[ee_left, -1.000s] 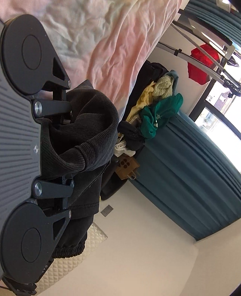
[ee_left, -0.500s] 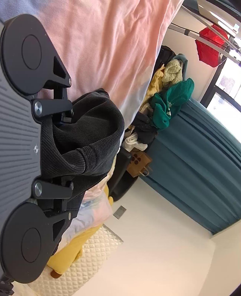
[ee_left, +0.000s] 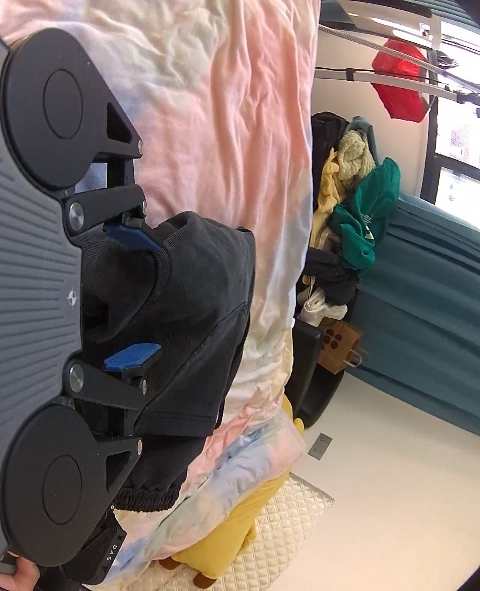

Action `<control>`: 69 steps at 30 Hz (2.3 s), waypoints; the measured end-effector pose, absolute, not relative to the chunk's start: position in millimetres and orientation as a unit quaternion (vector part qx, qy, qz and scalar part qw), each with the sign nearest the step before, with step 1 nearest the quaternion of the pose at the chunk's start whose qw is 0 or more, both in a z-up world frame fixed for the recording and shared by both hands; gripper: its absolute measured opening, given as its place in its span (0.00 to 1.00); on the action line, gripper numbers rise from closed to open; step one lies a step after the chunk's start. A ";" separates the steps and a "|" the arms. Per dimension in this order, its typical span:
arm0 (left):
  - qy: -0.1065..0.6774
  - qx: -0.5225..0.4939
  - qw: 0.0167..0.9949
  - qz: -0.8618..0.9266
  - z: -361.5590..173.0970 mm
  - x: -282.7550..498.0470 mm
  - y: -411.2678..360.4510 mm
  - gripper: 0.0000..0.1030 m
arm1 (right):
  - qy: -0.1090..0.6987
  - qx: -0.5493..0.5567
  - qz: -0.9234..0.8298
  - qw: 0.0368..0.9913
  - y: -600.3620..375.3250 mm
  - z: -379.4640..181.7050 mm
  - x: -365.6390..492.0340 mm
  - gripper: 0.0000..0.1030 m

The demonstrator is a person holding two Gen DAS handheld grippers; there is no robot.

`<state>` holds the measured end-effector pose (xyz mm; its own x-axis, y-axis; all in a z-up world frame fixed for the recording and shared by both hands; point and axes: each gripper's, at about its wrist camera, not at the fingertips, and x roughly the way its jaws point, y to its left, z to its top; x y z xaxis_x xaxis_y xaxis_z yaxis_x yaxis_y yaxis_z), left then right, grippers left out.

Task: Fold clothes

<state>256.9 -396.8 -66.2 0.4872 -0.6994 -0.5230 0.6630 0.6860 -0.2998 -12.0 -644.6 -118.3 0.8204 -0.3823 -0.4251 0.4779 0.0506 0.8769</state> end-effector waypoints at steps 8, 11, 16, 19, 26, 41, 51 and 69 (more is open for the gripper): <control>0.229 0.007 0.892 -0.389 25.9 166.2 -352.6 0.79 | 0.039 0.478 -0.311 0.820 -587.7 -15.0 -56.5 0.52; 0.205 0.026 0.898 -0.388 44.1 129.1 -336.6 0.87 | 0.041 0.438 -0.297 0.848 -563.1 18.6 -69.2 0.52; 0.186 0.053 0.898 -0.396 60.7 74.8 -305.8 1.00 | 0.071 0.354 -0.282 0.889 -510.4 63.0 -84.2 0.52; 0.186 0.062 0.894 -0.404 64.3 51.8 -285.1 1.00 | 0.090 0.306 -0.279 0.906 -474.5 77.2 -90.3 0.53; 0.153 0.069 0.920 -0.354 53.2 6.5 -223.5 1.00 | 0.092 0.209 -0.262 0.938 -397.7 84.3 -97.3 0.71; 0.137 0.063 0.938 -0.311 26.1 -11.6 -155.3 1.00 | 0.099 0.119 -0.285 0.946 -322.2 43.1 -75.7 0.89; 0.168 0.070 0.928 -0.324 5.9 0.5 -161.2 1.00 | 0.114 0.124 -0.314 0.934 -323.2 28.0 -63.3 0.89; 0.176 0.058 0.938 -0.294 6.0 15.5 -148.7 1.00 | 0.118 0.110 -0.310 0.937 -317.1 25.5 -61.3 0.89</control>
